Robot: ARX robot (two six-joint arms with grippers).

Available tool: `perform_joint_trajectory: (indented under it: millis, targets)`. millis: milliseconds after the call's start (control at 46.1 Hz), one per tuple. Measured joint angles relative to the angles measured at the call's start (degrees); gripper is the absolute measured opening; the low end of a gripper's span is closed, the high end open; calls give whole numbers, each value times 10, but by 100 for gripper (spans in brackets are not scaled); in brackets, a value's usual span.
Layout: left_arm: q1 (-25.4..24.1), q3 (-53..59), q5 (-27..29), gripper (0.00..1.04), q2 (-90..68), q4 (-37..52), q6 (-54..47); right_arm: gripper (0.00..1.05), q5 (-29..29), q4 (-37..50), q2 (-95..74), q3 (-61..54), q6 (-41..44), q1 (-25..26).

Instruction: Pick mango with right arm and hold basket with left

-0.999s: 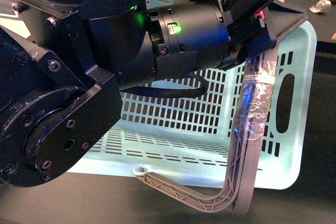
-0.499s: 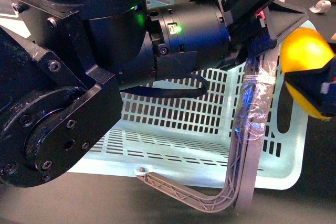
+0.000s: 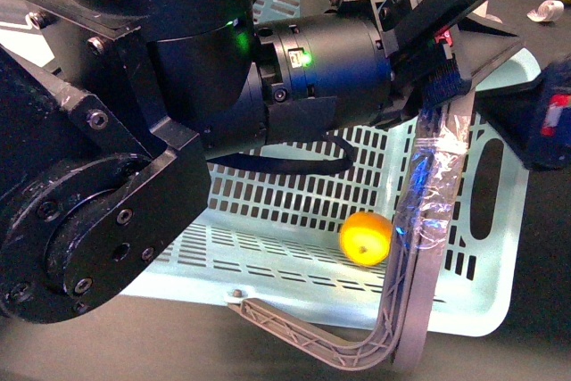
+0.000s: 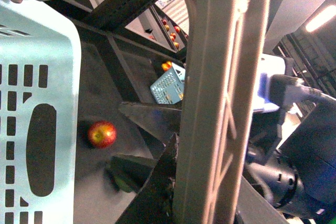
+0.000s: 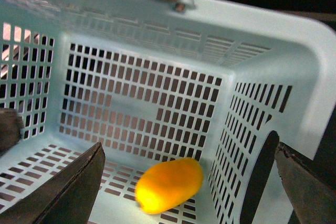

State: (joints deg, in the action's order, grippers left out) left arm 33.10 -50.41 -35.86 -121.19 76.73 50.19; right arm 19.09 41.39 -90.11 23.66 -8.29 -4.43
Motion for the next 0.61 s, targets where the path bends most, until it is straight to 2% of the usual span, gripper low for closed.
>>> perform_joint_trajectory:
  millis: [130,326,499,608]
  targets:
    - [0,0,3,10,0,0,3,97,-7,-24,87,-25,-10,28]
    - [-1,-1,2,10,0,0,-1,97,-94,-68,206,-71,-44,85]
    - [-1,-1,2,10,0,0,2,97,-117,-113,279,-106,-59,119]
    - [-1,-1,2,10,0,0,2,97,-129,-173,356,-132,-64,136]
